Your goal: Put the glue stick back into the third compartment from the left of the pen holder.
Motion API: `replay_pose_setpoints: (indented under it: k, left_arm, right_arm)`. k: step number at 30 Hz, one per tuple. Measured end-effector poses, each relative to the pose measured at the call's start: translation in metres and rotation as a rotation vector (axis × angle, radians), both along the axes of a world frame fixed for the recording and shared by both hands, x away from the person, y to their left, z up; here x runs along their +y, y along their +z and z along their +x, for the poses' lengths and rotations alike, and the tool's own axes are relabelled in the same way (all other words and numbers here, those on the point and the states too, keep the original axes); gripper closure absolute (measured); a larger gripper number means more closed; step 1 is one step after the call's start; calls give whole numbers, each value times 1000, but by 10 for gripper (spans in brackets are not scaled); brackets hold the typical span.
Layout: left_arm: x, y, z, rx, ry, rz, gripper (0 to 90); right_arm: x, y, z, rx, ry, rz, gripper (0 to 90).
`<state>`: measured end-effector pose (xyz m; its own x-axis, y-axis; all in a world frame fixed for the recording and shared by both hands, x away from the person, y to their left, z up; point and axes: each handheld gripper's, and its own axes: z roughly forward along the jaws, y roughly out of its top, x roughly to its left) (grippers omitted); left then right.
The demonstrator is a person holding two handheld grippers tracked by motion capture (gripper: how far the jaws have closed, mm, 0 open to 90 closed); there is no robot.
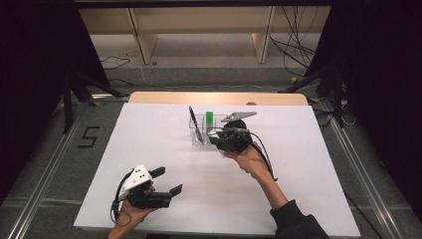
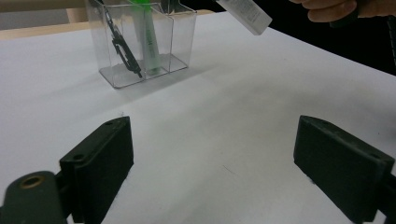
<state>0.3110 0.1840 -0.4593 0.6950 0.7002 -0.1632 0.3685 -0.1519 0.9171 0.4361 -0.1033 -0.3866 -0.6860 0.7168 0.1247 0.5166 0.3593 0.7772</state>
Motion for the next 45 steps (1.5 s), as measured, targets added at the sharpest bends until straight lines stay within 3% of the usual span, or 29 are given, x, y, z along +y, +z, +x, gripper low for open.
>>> replay_pose_setpoints:
  k: [6,19,45]
  left_arm:
    - [2,0,0,9,5,-22,117]
    - [2,0,1,9,6,-18,117]
    - [2,1,1,11,6,-20,117]
  right_arm:
    - [0,10,12,-16,-28,31,676]
    - [-4,26,37,-52,-106,85,676]
    - [1,35,67,-98,-192,98,676]
